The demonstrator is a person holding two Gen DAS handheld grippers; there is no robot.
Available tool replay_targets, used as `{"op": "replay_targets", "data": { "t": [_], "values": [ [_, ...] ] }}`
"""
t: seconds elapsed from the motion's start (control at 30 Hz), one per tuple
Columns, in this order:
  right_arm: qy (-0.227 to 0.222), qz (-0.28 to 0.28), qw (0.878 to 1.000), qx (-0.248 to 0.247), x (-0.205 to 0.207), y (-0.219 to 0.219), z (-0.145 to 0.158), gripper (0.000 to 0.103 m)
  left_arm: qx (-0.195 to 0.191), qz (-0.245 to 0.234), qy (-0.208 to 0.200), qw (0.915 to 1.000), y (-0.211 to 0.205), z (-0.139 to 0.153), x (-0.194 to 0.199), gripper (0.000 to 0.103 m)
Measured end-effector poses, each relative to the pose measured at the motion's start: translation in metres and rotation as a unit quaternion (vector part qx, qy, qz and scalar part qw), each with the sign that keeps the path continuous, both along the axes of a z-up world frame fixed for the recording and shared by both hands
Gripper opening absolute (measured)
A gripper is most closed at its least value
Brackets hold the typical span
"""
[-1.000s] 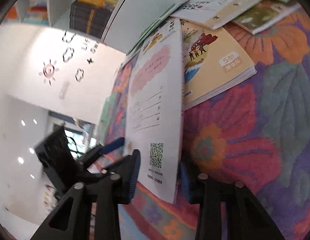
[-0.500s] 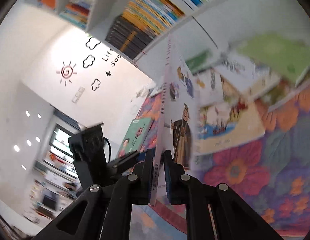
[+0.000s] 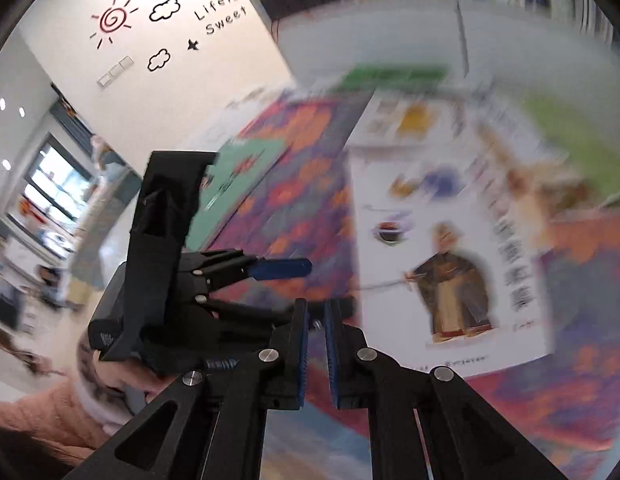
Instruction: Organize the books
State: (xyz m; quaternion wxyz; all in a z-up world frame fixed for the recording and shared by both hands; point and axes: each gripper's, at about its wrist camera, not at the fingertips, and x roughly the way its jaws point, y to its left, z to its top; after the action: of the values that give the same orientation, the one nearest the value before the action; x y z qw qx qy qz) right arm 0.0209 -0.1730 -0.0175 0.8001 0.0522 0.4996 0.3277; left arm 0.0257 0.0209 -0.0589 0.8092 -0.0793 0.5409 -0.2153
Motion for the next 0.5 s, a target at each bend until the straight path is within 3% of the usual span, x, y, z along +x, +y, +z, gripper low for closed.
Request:
{"op": "replay_targets", "data": {
  "t": [0.07, 0.13, 0.2, 0.37, 0.5],
  "values": [
    [0.016, -0.014, 0.999, 0.024, 0.01, -0.009, -0.007, 0.008, -0.013, 0.013, 0.001, 0.9998, 0.015, 0.003, -0.005, 0.063],
    [0.005, -0.046, 0.999, 0.013, 0.024, -0.026, -0.009, 0.015, -0.001, 0.023, -0.019, 0.9996, 0.021, 0.011, -0.008, 0.063],
    [0.0, -0.084, 0.996, -0.01, 0.036, -0.045, -0.013, 0.049, 0.002, 0.021, -0.033, 0.9992, 0.02, 0.017, -0.014, 0.063],
    [-0.014, -0.172, 0.984, -0.045, 0.067, -0.108, -0.03, 0.051, -0.003, 0.004, -0.035, 0.9994, -0.003, 0.018, -0.01, 0.063],
    [0.025, -0.199, 0.978, -0.056, 0.088, -0.134, -0.055, 0.051, 0.005, -0.006, -0.028, 0.9996, -0.02, 0.007, -0.005, 0.063]
  ]
}}
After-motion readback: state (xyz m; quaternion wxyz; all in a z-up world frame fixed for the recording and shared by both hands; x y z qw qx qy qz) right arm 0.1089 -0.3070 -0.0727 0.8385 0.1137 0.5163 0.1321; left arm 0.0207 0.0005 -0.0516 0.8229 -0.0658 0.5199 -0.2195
